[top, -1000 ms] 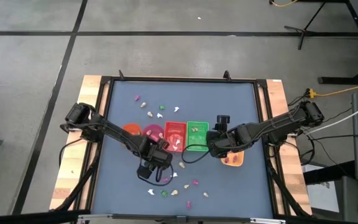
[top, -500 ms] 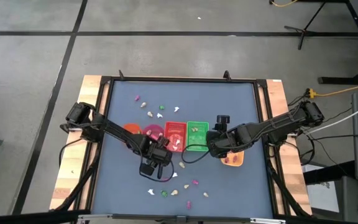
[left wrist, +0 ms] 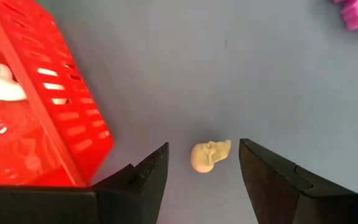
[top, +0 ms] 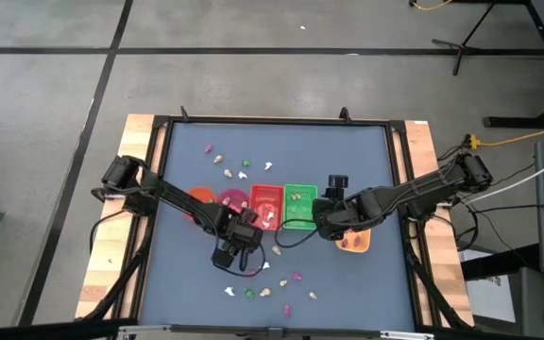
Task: Sort Halloween decoration
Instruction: Put the yellow skull toy into the green bin
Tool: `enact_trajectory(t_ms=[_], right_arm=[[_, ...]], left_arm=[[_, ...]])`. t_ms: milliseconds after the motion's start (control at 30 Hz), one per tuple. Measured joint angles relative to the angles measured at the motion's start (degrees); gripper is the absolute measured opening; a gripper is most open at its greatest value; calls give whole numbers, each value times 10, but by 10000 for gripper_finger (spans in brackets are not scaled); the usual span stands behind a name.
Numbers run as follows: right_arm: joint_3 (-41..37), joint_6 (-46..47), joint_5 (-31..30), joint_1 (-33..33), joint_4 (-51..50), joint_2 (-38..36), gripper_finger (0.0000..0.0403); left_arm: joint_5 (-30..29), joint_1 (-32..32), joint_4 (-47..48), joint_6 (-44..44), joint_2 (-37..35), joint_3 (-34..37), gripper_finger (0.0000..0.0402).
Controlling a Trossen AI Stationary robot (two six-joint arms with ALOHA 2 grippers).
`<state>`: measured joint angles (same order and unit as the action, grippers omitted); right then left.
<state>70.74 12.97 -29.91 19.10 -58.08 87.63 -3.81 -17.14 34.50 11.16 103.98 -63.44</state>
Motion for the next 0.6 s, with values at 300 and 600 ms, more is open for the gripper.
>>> enact_trajectory(t_ms=[300,600], right_arm=[[0,0,0,0,0,0,182],[0,0,0,0,1,0,182]], left_arm=[[2,3,1,0,20,0,179],[1,3,7,0,23,-1,179]])
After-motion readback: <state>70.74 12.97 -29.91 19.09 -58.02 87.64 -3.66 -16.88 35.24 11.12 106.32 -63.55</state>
